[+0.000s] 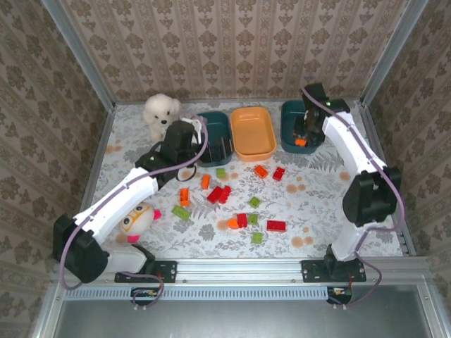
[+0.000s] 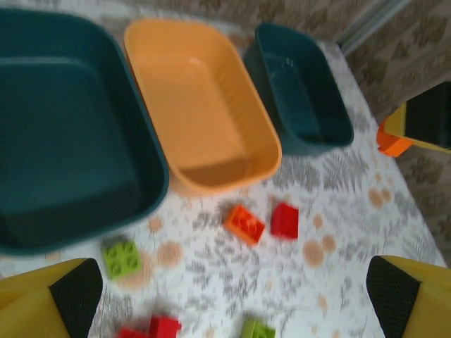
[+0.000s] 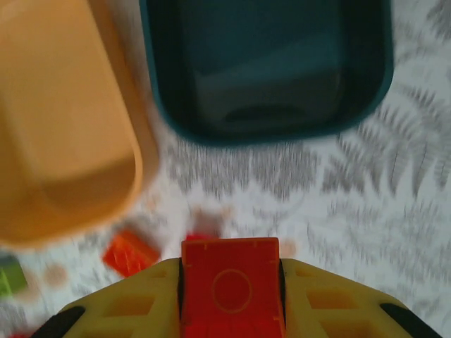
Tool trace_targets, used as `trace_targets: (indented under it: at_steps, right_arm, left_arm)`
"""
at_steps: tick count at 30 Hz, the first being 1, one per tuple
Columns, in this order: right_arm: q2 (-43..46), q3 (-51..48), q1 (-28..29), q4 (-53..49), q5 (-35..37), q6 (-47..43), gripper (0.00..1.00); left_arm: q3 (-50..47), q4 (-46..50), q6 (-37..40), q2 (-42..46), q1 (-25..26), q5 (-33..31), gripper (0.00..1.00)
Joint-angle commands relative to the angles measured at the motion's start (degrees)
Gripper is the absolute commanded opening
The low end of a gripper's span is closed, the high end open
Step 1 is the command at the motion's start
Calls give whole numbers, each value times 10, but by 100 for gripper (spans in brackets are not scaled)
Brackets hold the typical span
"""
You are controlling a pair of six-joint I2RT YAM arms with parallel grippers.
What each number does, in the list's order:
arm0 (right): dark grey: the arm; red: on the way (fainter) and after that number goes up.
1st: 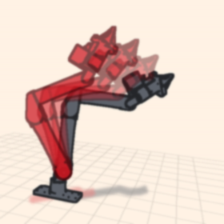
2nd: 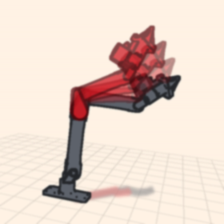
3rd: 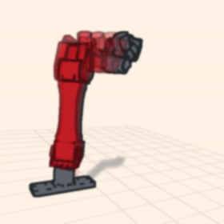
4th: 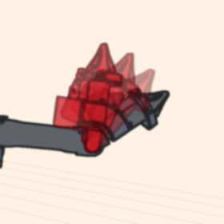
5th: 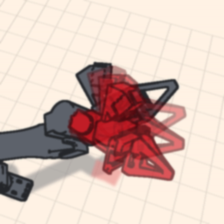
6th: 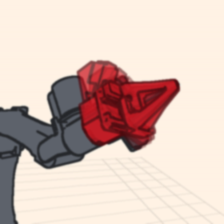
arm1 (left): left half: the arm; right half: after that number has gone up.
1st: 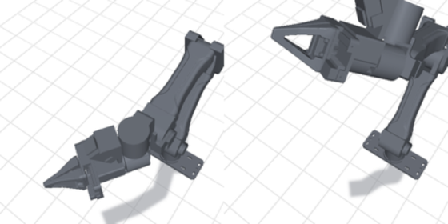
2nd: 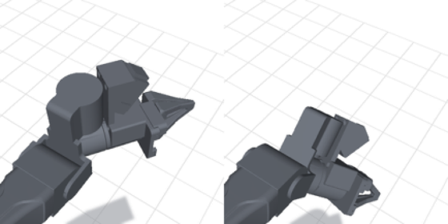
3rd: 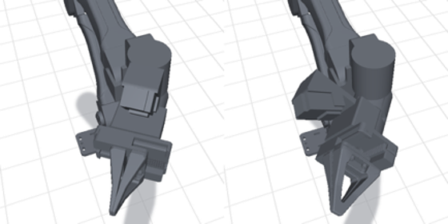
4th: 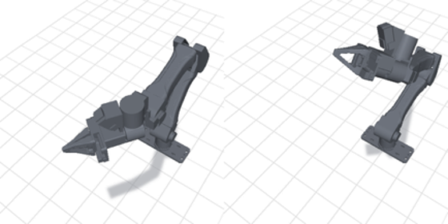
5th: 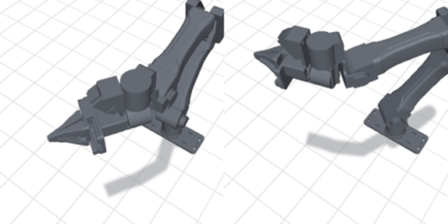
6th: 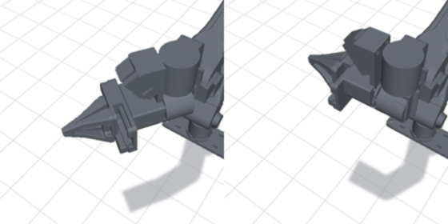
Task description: Sort the legos into containers by color
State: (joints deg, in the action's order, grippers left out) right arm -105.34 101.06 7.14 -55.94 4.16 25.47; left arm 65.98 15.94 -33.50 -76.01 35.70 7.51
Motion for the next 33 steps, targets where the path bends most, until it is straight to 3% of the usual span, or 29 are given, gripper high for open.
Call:
trace_targets:
  at_steps: [1, 8, 11, 18, 21, 25, 29, 33]
  right_arm:
    - [-104, 72, -21, -10, 11, 5, 26]
    - [-304, 276, -47, -71, -11, 13, 30]
    - [-350, 322, -50, -87, -21, 12, 32]
    - [-372, 375, -54, -114, -34, -1, 59]
    - [-323, 375, -48, -103, -37, -10, 63]
    - [-192, 326, -14, -50, -45, -28, 63]
    - [7, 104, 35, 131, -94, -29, 66]
    - [174, -155, 94, 351, -221, -28, 72]
  left_arm:
    - [43, -13, -15, -33, -24, 28, 100]
    - [105, 8, -18, -85, -53, 29, 100]
    - [102, 19, -21, -84, -55, 23, 100]
    - [68, 50, -28, -54, -60, 6, 100]
    - [53, 79, -32, -33, -61, -9, 98]
    - [19, 141, -49, 9, -64, -42, 96]
    - [-23, 213, -58, 55, -64, -76, 94]
    - [-74, 274, -71, 97, -64, -90, 89]
